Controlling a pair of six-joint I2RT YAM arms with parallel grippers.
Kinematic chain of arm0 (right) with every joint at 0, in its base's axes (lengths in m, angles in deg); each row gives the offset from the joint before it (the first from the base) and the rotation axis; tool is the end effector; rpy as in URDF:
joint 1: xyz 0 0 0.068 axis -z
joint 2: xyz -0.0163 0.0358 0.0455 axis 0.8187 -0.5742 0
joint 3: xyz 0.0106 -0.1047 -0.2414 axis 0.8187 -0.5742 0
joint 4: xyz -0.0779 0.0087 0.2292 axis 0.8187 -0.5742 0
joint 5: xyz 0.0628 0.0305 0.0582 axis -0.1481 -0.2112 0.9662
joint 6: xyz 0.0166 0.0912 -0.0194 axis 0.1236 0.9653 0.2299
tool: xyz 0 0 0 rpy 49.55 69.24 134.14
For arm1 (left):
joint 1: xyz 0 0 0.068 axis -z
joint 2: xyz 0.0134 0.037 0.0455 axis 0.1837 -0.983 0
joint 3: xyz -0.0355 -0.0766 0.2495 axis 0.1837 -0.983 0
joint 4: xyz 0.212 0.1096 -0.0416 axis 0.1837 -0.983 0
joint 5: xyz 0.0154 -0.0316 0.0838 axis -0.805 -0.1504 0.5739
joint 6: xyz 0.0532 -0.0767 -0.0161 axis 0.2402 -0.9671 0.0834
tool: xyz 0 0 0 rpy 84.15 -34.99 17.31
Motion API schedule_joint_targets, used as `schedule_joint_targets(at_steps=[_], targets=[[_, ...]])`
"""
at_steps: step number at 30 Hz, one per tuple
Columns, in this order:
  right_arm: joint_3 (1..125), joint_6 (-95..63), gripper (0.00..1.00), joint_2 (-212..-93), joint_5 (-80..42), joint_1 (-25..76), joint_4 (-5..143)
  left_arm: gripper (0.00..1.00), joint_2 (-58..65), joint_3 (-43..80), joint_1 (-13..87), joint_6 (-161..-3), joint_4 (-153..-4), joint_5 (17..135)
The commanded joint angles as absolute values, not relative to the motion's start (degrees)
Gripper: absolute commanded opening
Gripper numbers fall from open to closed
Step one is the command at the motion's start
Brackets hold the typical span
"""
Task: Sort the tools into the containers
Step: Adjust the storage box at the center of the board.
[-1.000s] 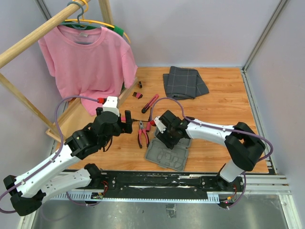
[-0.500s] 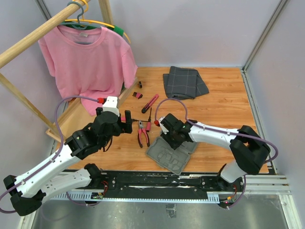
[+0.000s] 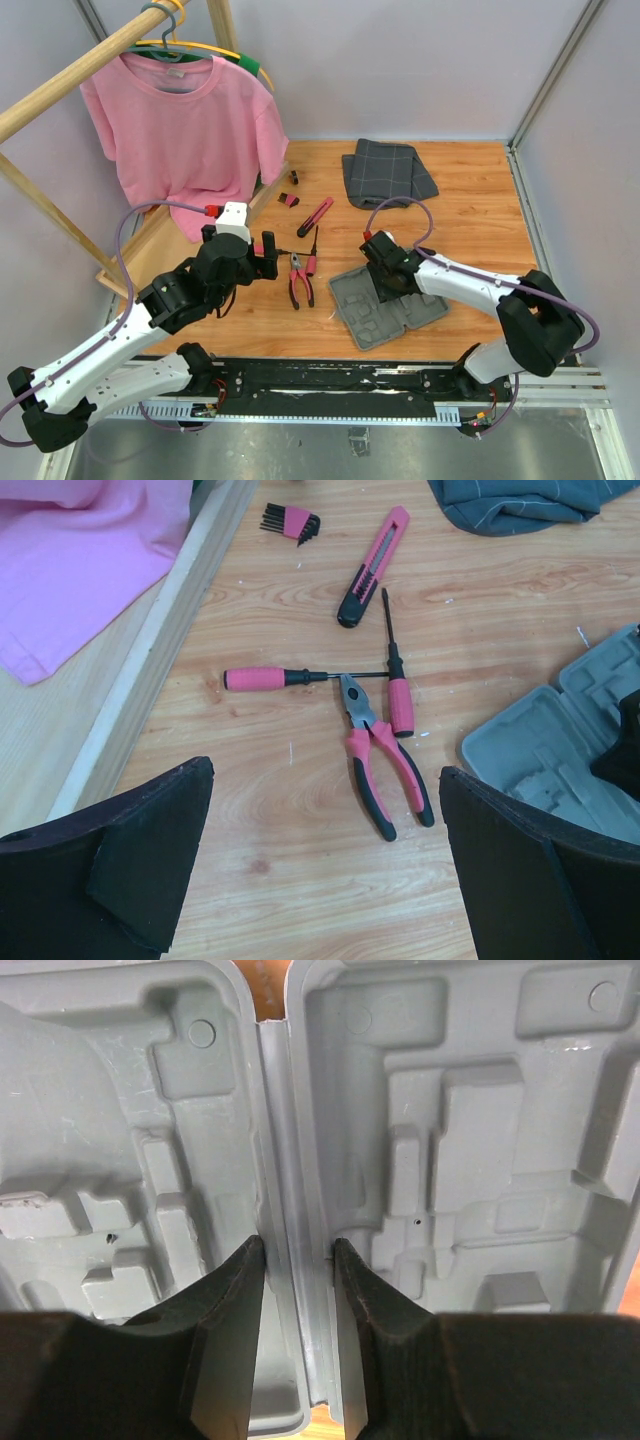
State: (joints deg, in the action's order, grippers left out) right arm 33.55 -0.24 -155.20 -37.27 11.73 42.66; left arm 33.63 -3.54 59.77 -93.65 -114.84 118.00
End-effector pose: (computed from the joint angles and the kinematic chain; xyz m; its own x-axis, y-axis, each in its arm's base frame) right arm 0.2110 0.1772 0.1355 -0.8426 -0.2699 -0.4660 -0.3153 0.9488 0.0206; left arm 0.1574 -0.1092 0.3006 -0.4220 -0.0153 -0.9065 0.1582 0.9833 -0.0902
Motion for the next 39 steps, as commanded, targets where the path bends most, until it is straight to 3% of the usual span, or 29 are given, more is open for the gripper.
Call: schedule_joint_targets(at_steps=[1, 17, 21, 25, 32, 39], targets=[[35.11, 5.42, 0.22, -156.62, -43.90, 13.26, 43.81, 0.99, 33.56, -3.86, 59.28, -93.66, -113.32, 119.11], [51.18, 12.73, 0.22, -170.20, -46.65, 20.10, 43.62, 0.99, 33.24, -3.94, 59.28, -93.58, -112.99, 117.65], [51.04, 14.05, 0.27, -169.70, -44.24, 20.90, 44.08, 0.99, 33.27, -3.95, 59.28, -93.51, -112.88, 117.24], [50.43, 13.51, 0.43, -166.27, -43.68, 20.87, 44.13, 0.99, 33.33, -4.02, 59.28, -93.34, -112.64, 116.64], [47.66, 10.57, 0.54, -156.41, -43.73, 20.86, 44.83, 0.99, 33.64, -4.21, 59.28, -92.86, -111.95, 115.08], [37.04, 9.22, 0.62, -144.40, -43.99, 20.88, 49.53, 0.99, 32.74, -4.17, 59.28, -92.34, -111.56, 113.25]])
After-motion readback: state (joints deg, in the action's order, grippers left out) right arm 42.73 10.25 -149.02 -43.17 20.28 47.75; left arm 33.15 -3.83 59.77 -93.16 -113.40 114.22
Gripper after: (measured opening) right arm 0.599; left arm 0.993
